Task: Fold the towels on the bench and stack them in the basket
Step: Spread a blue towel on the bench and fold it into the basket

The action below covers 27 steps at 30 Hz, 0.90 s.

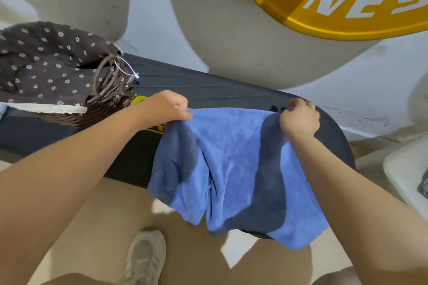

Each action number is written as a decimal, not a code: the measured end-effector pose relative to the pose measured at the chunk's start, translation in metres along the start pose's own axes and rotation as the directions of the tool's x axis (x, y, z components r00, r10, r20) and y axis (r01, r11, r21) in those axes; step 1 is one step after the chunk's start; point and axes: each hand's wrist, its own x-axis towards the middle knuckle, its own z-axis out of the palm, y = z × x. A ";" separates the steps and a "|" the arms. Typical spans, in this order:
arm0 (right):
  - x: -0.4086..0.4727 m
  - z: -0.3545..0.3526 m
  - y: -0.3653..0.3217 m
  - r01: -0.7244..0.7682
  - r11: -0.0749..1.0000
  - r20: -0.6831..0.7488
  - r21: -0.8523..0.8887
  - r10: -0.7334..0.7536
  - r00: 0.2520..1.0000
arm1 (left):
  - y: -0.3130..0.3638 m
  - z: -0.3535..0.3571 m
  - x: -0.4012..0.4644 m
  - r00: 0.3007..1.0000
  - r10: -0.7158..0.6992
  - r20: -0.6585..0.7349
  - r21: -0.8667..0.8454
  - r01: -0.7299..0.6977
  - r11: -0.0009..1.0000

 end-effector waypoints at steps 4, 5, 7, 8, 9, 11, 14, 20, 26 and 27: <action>-0.053 0.022 -0.065 0.517 0.728 0.195 0.451 -0.645 0.739 | 0.016 0.005 0.004 0.977 0.153 -0.148 0.008 -0.153 0.988; -0.064 0.026 -0.082 0.515 0.705 0.274 0.488 -0.684 0.676 | 0.013 0.005 0.003 0.971 0.155 -0.184 -0.002 -0.159 0.987; -0.072 0.036 -0.106 0.478 0.721 0.392 0.501 -0.682 0.617 | 0.003 0.003 -0.002 0.964 0.128 -0.235 0.023 -0.126 0.992; -0.071 0.041 -0.112 0.458 0.743 0.439 0.488 -0.663 0.607 | -0.004 0.001 -0.005 0.966 0.099 -0.238 0.072 -0.084 0.994; -0.068 0.047 -0.115 0.450 0.766 0.488 0.460 -0.641 0.593 | -0.011 -0.002 -0.007 0.973 0.068 -0.221 0.132 -0.039 0.990; -0.063 0.058 -0.115 0.499 0.779 0.562 0.381 -0.623 0.544 | -0.020 -0.006 -0.013 0.984 0.053 -0.169 0.161 -0.025 0.987; -0.063 0.070 -0.117 0.561 0.756 0.608 0.337 -0.630 0.484 | -0.022 -0.006 -0.016 0.979 0.083 -0.184 0.013 -0.082 0.997; -0.038 0.072 -0.124 0.565 0.801 0.358 0.198 -0.596 0.719 | -0.053 -0.023 -0.013 0.980 -0.145 -0.138 0.219 0.173 0.960; -0.020 0.070 -0.128 0.382 0.912 0.229 0.149 -0.408 0.884 | -0.028 -0.052 0.011 0.897 -0.048 -0.439 0.369 0.229 0.901; -0.019 0.069 -0.131 0.361 0.915 0.202 0.179 -0.394 0.897 | -0.018 -0.060 0.019 0.881 -0.032 -0.472 0.391 0.242 0.888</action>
